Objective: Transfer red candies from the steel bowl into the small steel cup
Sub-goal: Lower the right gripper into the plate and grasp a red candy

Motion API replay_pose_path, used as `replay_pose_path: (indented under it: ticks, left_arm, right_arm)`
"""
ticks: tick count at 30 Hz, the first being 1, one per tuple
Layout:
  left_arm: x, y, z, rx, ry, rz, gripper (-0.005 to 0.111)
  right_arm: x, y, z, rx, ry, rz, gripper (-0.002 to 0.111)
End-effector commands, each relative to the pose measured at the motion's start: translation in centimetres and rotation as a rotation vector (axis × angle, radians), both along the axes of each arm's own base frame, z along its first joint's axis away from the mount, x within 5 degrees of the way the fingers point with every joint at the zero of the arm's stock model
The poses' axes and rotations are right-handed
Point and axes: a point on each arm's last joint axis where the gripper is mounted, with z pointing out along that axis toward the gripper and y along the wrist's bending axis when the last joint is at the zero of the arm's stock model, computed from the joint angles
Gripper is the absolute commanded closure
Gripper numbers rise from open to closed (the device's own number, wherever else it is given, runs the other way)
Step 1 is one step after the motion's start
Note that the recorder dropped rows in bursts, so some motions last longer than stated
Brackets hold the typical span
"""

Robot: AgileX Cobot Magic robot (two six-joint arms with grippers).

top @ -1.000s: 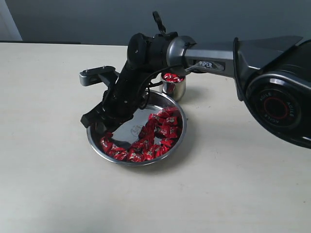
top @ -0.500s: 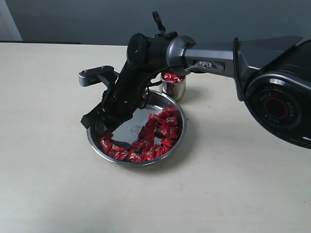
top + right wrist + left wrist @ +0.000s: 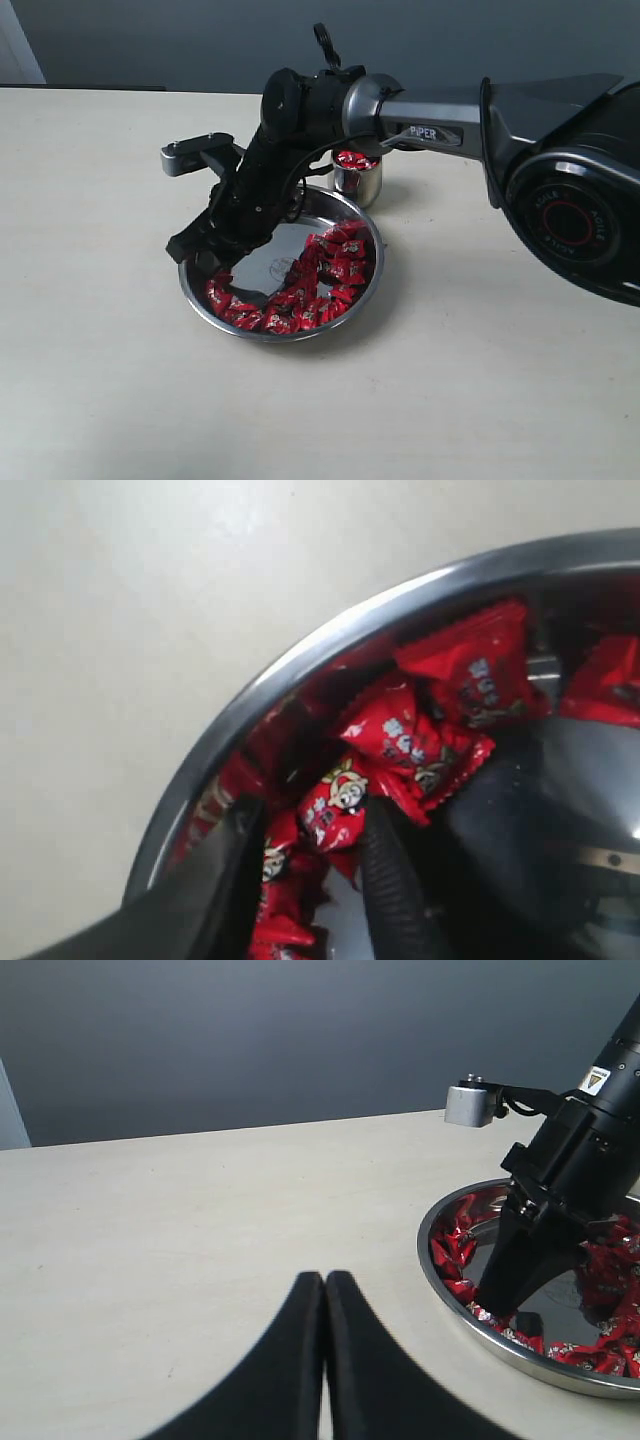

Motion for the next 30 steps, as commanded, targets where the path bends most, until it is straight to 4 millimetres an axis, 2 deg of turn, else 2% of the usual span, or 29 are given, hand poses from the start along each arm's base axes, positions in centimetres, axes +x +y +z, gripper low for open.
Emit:
replay_pose_path:
  ticks: [1,26,30]
  left_arm:
    - [-0.02,-0.04,0.05,-0.002,-0.010,-0.007,0.106]
    - [-0.02,-0.04,0.05,-0.002,-0.010,-0.007,0.106]
    - [-0.02,-0.04,0.05,-0.002,-0.010,-0.007,0.106]
  right_arm:
    - [0.08,-0.06,0.11,-0.011,-0.025,0.018,0.075]
    - [0.04,-0.08,0.10,-0.013,-0.019,0.017,0.075]
    - [0.10,-0.04,-0.50,-0.017,-0.014,0.012,0.075]
